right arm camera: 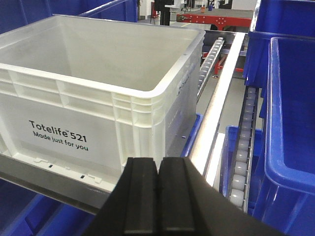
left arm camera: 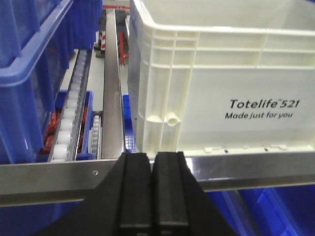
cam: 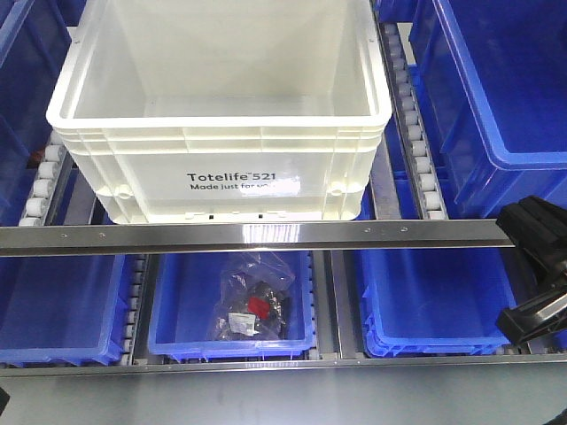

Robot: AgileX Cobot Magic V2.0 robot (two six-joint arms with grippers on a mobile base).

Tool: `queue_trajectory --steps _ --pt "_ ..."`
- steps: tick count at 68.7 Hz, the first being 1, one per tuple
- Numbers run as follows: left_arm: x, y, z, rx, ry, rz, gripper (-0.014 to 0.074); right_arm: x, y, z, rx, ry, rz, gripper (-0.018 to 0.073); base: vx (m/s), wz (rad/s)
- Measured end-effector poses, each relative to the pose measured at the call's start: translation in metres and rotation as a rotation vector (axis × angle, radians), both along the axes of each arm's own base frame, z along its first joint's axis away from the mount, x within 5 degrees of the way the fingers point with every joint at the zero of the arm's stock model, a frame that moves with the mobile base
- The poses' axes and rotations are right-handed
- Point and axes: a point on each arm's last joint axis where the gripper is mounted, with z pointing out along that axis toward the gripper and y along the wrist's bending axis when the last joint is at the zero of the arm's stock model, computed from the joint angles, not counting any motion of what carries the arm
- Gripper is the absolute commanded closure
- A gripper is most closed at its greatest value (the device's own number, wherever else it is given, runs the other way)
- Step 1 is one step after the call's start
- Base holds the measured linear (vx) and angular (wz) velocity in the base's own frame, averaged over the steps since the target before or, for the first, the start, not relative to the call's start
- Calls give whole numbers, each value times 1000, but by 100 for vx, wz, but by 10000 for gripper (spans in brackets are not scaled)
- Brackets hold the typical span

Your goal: Place moving items into box and shelve

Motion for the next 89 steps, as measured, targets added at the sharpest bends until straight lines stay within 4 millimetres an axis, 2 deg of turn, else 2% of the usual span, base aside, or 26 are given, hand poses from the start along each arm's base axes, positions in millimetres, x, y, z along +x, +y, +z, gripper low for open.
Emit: queue_trajectory --steps 67,76,83,89 --pt "0 0 -2 6 20 0 624 0 0 0 8 2 -1 575 0 0" --pt "0 0 -2 6 20 0 624 -2 3 -3 -115 -5 53 575 0 0" --pt "0 0 -2 6 20 0 624 -6 7 -7 -199 79 132 575 0 0" --pt "0 0 -2 6 20 0 624 -6 1 -11 -140 202 57 575 0 0"
